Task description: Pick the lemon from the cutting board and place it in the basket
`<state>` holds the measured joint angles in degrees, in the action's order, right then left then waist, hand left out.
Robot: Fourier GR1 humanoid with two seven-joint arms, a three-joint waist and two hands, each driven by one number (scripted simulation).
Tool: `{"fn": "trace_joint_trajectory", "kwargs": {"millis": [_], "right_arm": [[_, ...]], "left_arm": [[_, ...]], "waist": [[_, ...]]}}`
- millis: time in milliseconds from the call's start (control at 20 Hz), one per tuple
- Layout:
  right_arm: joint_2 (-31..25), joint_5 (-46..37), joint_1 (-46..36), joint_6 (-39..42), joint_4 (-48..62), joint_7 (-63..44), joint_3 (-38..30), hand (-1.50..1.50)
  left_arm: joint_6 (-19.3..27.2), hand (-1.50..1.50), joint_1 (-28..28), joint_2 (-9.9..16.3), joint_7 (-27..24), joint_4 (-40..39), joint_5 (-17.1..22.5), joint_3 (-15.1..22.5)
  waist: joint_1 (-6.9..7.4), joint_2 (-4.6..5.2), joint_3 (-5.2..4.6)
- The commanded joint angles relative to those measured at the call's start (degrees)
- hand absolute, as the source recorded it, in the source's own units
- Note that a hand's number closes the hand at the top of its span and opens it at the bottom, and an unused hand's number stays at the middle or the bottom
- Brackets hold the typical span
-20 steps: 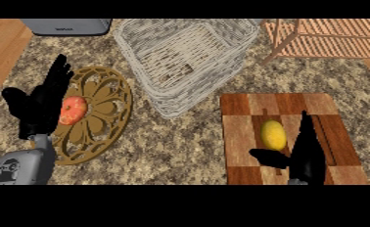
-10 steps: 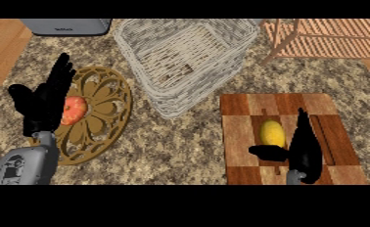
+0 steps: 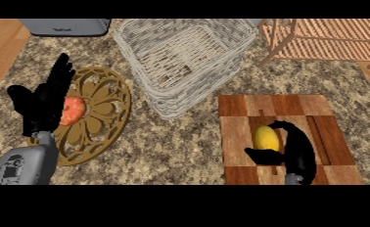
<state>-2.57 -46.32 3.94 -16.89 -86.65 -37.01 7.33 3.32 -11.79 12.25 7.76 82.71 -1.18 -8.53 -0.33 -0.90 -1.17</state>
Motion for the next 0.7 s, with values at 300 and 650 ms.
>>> {"fn": "trace_joint_trajectory", "kwargs": {"millis": [300,650], "right_arm": [[0.70,2.78,0.36,-0.60,2.19,2.19,1.55,1.50],[2.48,1.93,-16.37,-9.35,7.94,-9.31,20.78,1.50]], "left_arm": [[0.28,0.00,-0.10,0.01,1.98,2.34,-0.08,-0.13],[-1.85,0.00,-4.07,-2.07,0.69,1.52,-0.58,4.23]], "waist": [[0.31,0.84,1.18],[11.19,3.26,1.36]]}}
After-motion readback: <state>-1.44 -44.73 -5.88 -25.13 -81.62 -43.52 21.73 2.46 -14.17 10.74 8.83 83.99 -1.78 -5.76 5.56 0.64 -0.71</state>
